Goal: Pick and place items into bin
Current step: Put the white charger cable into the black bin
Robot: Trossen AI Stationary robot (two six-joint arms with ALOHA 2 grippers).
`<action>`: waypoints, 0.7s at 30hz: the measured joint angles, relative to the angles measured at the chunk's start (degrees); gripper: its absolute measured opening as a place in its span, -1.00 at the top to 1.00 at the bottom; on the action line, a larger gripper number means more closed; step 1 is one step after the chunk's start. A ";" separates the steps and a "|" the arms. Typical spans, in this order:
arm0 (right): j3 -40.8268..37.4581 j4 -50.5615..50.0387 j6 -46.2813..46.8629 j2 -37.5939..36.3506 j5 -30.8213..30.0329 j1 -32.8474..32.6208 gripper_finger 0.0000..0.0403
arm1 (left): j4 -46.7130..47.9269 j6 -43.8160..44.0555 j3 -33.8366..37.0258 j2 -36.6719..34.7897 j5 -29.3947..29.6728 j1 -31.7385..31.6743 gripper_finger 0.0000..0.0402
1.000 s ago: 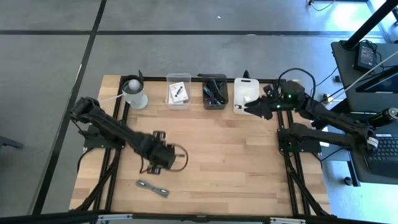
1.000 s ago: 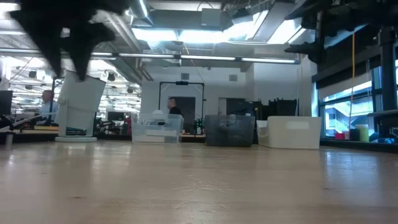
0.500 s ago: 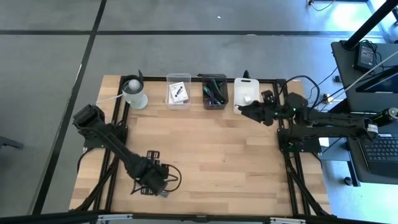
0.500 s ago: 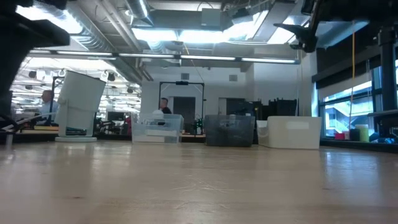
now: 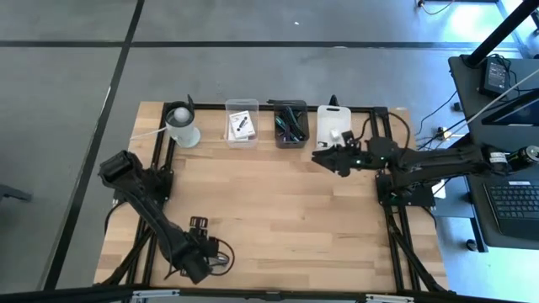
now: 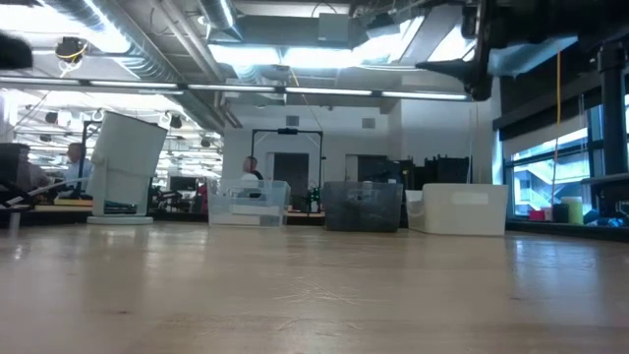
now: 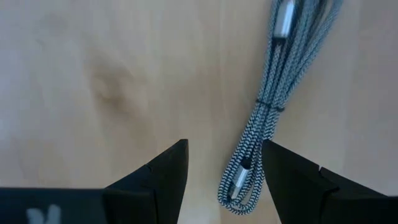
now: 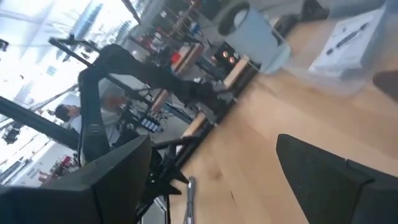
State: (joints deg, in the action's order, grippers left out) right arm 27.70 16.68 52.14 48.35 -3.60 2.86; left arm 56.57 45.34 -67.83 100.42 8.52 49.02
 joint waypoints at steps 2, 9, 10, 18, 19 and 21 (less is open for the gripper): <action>0.00 0.97 0.34 1.77 0.05 -0.60 -0.74 | 0.08 -0.10 0.00 2.08 -0.52 0.25 0.03; 0.00 2.48 -8.60 6.26 0.22 -2.13 -0.74 | -0.86 -3.83 -0.15 8.16 -2.08 0.35 0.03; 0.00 2.42 -11.13 6.70 0.20 -2.22 -0.74 | -1.59 -4.94 -0.21 8.77 -3.15 0.32 0.03; 0.01 3.18 -13.52 7.50 -1.07 -2.37 -0.74 | -5.61 -6.47 -0.15 9.25 -4.66 0.04 0.17; 0.01 3.51 -13.48 7.49 -1.31 -2.37 -0.74 | -5.37 -6.70 -0.15 8.91 -4.71 0.00 0.22; 0.02 3.84 -13.46 7.46 -1.36 -2.37 -0.74 | -4.15 -6.91 -0.09 8.01 -3.97 -0.06 0.29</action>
State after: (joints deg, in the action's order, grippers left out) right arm 27.72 20.52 38.68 55.81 -4.95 0.50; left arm 52.43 38.44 -67.92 108.43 4.55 48.96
